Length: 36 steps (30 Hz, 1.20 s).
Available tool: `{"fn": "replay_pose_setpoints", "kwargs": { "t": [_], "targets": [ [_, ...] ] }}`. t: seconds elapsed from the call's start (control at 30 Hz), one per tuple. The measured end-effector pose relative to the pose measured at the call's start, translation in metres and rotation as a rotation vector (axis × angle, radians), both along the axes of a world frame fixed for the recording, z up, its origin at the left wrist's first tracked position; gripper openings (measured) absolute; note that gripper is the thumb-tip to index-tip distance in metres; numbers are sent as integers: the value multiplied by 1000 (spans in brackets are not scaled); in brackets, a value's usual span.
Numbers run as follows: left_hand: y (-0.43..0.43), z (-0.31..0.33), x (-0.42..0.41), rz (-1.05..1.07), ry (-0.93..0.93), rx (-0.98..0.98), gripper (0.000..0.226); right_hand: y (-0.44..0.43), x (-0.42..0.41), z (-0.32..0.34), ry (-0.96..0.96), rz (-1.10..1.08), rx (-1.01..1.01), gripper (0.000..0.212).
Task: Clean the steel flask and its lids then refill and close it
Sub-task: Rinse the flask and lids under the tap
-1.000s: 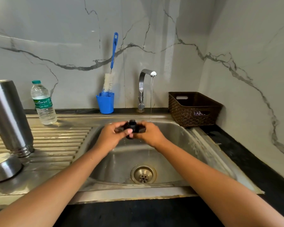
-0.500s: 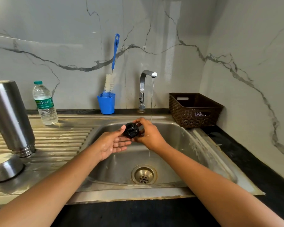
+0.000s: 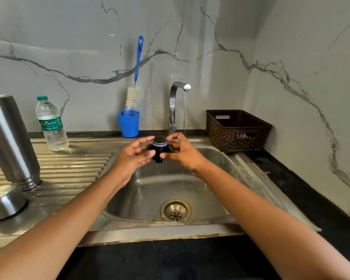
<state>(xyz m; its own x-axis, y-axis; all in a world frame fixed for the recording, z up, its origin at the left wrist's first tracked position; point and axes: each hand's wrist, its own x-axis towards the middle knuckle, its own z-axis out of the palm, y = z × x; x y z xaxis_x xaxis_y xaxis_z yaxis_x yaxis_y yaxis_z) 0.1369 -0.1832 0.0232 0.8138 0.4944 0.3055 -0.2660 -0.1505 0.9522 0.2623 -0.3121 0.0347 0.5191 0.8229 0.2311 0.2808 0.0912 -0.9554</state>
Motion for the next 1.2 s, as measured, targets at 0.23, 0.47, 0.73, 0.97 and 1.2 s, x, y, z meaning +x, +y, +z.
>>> {"fn": "replay_pose_setpoints", "kwargs": {
  "t": [0.23,0.47,0.73,0.97,1.2],
  "targets": [
    [2,-11,-5,21,167,353,52,-5,-1,-5,-295,-27,-205,54],
    [2,-1,-2,74,118,436,49,0,-4,-2,-531,-127,-134,54],
    [5,-13,-5,13,304,188,44,5,-6,-22,-486,-102,-285,55],
    [4,6,-14,1,252,37,43,1,-10,5,-344,-110,-77,51],
    [3,34,-34,56,253,-89,32,3,-30,13,-362,-105,-61,52]
  ]
}}
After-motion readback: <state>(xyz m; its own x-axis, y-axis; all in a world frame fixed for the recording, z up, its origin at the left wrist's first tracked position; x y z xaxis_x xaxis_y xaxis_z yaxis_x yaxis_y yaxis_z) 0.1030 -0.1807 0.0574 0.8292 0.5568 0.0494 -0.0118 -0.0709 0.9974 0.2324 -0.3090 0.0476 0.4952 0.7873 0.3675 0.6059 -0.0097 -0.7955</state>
